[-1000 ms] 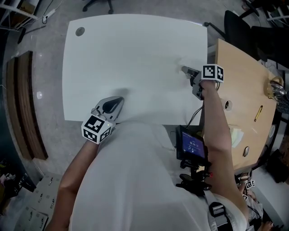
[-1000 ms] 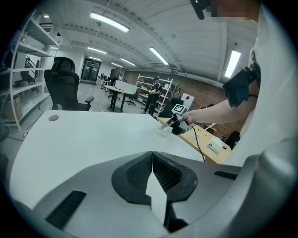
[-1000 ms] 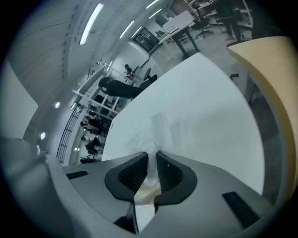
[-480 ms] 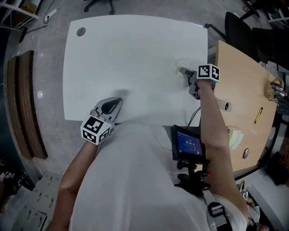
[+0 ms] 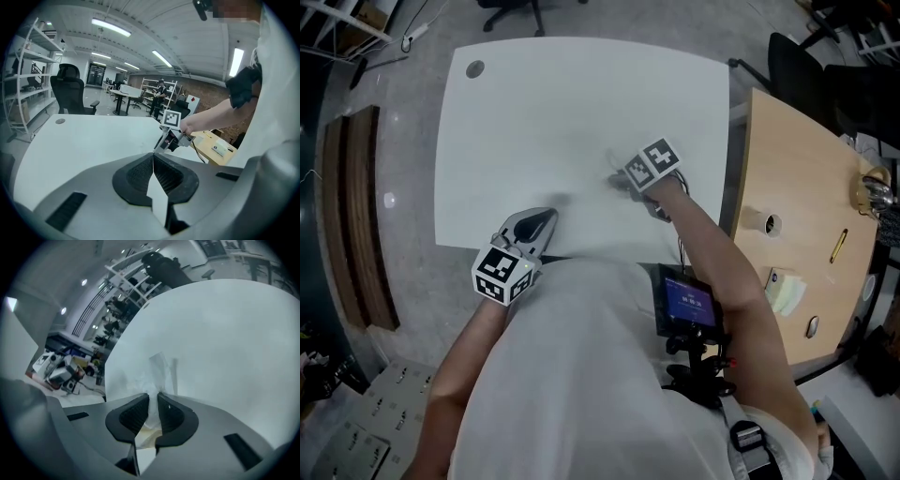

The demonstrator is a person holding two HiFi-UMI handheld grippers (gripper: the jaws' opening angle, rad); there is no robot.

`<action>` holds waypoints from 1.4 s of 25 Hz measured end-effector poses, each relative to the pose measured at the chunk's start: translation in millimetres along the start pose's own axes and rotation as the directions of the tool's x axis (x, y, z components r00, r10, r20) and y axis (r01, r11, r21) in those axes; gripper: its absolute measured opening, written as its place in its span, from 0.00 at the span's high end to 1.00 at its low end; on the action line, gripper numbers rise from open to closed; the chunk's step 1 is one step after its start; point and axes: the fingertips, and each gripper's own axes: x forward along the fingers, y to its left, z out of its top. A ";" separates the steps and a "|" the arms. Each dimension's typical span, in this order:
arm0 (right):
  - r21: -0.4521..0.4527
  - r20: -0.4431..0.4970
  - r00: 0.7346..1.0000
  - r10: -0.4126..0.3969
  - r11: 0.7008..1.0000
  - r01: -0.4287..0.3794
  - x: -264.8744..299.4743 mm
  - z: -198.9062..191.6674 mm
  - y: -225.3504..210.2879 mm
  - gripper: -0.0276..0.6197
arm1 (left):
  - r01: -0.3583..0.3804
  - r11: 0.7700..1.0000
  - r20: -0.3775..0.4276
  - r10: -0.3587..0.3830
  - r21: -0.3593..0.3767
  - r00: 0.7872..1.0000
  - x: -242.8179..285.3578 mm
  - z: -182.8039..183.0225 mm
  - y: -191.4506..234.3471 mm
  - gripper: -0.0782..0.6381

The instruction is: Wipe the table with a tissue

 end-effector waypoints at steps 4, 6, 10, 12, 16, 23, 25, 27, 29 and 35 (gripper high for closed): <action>-0.084 -0.060 0.998 -0.004 0.996 -0.001 -3.5 -36.2 8.9 0.87 | -0.009 1.000 0.008 0.009 -0.005 1.000 -3.9 -6.1 -10.0 0.88; -0.082 -0.003 1.000 -0.012 0.997 0.012 -13.9 -39.9 12.9 0.87 | -0.004 1.000 0.007 0.004 0.000 1.000 -9.7 -8.1 -10.4 0.88; -0.054 0.241 0.970 -0.040 0.997 0.055 -55.3 -16.7 16.9 0.87 | 0.000 1.000 0.046 -0.001 0.016 0.999 -17.0 5.5 3.8 0.88; -0.036 0.342 0.937 -0.070 0.996 0.087 -75.7 -12.4 14.8 0.87 | -0.001 1.000 0.071 -0.001 0.026 0.997 -18.6 11.9 9.1 0.88; -0.011 0.514 0.851 -0.105 0.992 0.129 -107.4 -22.8 30.0 0.87 | 0.023 0.998 0.090 -0.028 0.058 0.996 -22.9 14.5 11.8 0.88; -0.013 0.700 0.697 -0.154 0.974 0.228 -138.0 -62.0 73.5 0.87 | 0.096 0.991 0.089 -0.105 0.099 0.991 -23.3 -1.2 -3.7 0.88; 0.002 0.729 0.663 -0.170 0.969 0.247 -135.8 -70.3 87.8 0.87 | 0.117 0.987 0.079 -0.126 0.107 0.989 -28.0 -7.9 -4.4 0.88; 0.022 0.750 0.634 -0.187 0.966 0.259 -130.8 -78.1 100.8 0.87 | 0.135 0.984 0.071 -0.144 0.113 0.987 -34.1 -13.7 -5.7 0.88; 0.042 0.762 0.614 -0.204 0.963 0.268 -125.4 -82.6 110.7 0.87 | 0.148 0.982 0.074 -0.158 0.119 0.985 -40.1 -16.2 -6.6 0.88; 0.043 0.780 0.585 -0.223 0.951 0.306 -116.3 -81.8 131.1 0.87 | 0.168 0.977 0.099 -0.181 0.132 0.978 -54.5 -21.3 -9.7 0.88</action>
